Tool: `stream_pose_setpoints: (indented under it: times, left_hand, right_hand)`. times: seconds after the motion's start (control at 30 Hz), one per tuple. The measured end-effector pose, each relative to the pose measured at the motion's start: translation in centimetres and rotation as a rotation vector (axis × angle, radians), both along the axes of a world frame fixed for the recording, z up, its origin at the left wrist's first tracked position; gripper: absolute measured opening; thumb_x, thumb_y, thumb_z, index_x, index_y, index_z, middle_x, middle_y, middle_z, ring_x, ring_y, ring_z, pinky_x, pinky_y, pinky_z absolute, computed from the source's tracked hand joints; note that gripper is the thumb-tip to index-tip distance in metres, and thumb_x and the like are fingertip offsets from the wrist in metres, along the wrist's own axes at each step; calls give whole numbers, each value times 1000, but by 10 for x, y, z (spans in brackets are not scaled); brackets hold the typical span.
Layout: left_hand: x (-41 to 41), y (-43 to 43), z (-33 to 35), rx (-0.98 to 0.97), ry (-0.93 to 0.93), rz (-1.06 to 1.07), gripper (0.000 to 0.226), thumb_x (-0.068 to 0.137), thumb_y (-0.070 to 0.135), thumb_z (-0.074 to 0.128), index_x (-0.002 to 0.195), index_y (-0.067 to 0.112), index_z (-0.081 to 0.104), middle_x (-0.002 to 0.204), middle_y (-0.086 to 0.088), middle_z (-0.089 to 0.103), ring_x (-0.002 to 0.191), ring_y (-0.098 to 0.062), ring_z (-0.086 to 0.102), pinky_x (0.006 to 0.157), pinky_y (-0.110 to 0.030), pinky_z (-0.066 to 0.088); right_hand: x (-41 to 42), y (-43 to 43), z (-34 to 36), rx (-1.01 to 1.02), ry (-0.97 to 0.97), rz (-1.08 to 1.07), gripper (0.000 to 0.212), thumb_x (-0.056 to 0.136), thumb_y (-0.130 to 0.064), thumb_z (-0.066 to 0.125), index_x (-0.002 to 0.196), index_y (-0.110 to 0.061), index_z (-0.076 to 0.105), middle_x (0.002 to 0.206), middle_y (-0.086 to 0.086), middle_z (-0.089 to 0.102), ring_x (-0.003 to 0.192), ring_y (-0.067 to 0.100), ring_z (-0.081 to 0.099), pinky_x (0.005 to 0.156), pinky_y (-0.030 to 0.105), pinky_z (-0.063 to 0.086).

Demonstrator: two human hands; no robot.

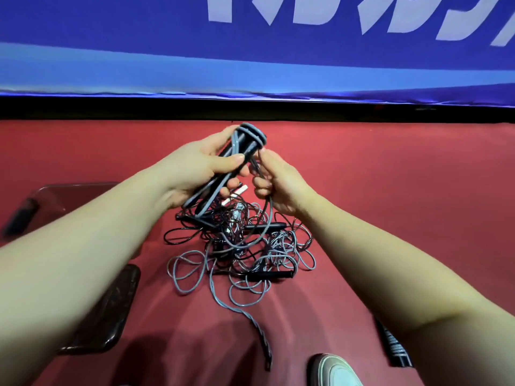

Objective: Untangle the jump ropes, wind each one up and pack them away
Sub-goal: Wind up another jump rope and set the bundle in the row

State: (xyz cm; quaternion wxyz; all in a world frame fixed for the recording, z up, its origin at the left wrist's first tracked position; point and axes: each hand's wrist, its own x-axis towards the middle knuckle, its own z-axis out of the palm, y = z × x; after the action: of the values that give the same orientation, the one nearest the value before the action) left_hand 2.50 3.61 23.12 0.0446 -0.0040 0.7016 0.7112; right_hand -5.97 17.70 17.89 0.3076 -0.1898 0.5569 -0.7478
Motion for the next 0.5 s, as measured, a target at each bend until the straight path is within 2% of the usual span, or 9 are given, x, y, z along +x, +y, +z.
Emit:
stream_pose_setpoints:
  times: [0.03, 0.1, 0.17, 0.27, 0.33, 0.4, 0.47, 0.5]
  left_hand:
    - [-2, -5, -2, 30, -18, 39, 51, 95, 4, 47, 136, 33, 43, 77, -7, 60, 55, -15, 52, 43, -21, 43]
    - [-4, -15, -2, 82, -28, 93, 52, 95, 4, 47, 137, 34, 42, 76, -6, 60, 54, -15, 52, 44, -21, 43]
    - [-5, -23, -3, 84, -25, 124, 54, 95, 5, 48, 140, 33, 39, 76, -7, 60, 53, -15, 53, 44, -21, 44]
    - [-5, -26, -4, 43, -23, 139, 54, 96, 6, 48, 141, 33, 39, 75, -6, 60, 54, -15, 53, 45, -22, 44]
    - [-7, -28, 2, 70, 3, 153, 51, 97, 6, 46, 140, 31, 39, 75, -5, 59, 53, -14, 52, 45, -21, 43]
    - [-9, -33, 11, 112, 33, 171, 45, 98, 6, 44, 136, 29, 42, 77, -7, 56, 51, -13, 51, 44, -20, 42]
    - [-9, -38, 10, 90, 26, 191, 45, 98, 6, 44, 136, 29, 42, 78, -7, 57, 52, -13, 51, 44, -21, 43]
    - [-10, -40, 6, 59, 14, 197, 47, 97, 6, 46, 138, 29, 42, 78, -7, 58, 53, -13, 52, 44, -21, 44]
  right_hand:
    - [-3, 1, -5, 46, 126, -38, 16, 99, -21, 45, 83, -19, 49, 62, -6, 42, 42, 4, 28, 44, 18, 22]
    - [-3, 4, -14, 289, 467, -109, 10, 92, -14, 57, 87, -22, 59, 64, -7, 50, 53, 11, 41, 53, 26, 34]
    - [-4, 4, -18, 452, 659, -178, 13, 93, -18, 55, 95, -27, 65, 68, -7, 58, 66, 18, 49, 63, 30, 38]
    - [-5, 2, -18, 463, 595, -164, 20, 99, -16, 43, 107, -25, 60, 75, -4, 61, 67, 17, 54, 64, 28, 41]
    - [-8, 7, -29, 550, 572, -94, 26, 97, -3, 36, 106, -20, 54, 83, 3, 58, 59, 15, 51, 59, 29, 44]
    - [-13, 20, -48, 695, 564, -65, 33, 91, 6, 29, 99, -19, 49, 93, 8, 56, 59, 15, 45, 59, 30, 40]
    - [-21, 35, -59, 711, 430, -48, 33, 93, 5, 27, 95, -21, 48, 92, 7, 55, 56, 16, 41, 55, 28, 37]
    - [-27, 42, -56, 683, 363, -56, 27, 96, 1, 29, 98, -20, 46, 88, 5, 54, 53, 15, 39, 52, 26, 36]
